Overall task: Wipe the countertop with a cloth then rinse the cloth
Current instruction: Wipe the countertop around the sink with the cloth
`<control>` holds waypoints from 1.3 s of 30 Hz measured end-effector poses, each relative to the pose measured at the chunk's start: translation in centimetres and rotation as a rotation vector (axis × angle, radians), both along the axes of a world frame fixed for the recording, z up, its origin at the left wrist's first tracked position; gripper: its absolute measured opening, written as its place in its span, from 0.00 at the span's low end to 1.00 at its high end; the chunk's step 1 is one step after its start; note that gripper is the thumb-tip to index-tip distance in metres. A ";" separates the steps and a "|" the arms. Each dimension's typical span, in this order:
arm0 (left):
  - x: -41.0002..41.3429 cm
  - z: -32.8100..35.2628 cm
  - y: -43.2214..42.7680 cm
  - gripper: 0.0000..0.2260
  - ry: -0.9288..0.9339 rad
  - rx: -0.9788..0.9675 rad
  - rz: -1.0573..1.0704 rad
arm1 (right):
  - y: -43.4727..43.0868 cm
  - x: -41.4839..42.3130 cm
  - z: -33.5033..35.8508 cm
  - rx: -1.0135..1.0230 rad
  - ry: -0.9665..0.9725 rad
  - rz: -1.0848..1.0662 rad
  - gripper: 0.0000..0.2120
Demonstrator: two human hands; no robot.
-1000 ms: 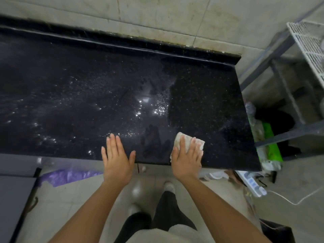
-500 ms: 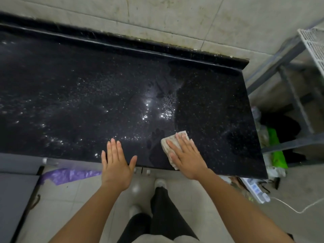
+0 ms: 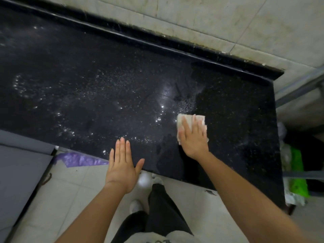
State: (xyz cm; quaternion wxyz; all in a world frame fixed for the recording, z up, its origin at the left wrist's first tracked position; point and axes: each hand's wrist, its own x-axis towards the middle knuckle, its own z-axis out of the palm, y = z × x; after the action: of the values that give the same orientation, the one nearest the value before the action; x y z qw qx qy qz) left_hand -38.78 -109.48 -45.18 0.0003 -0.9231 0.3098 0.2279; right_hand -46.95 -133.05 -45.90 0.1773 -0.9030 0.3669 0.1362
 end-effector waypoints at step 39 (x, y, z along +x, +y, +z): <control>0.4 -0.1 0.0 0.36 0.108 -0.006 0.040 | 3.2 -0.5 1.2 0.068 -0.033 0.967 0.24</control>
State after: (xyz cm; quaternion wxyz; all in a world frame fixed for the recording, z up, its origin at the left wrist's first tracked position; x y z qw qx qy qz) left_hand -38.39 -109.53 -45.24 -0.0240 -0.9154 0.2915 0.2765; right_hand -47.42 -129.88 -44.68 0.1288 -0.9658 -0.1023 0.2007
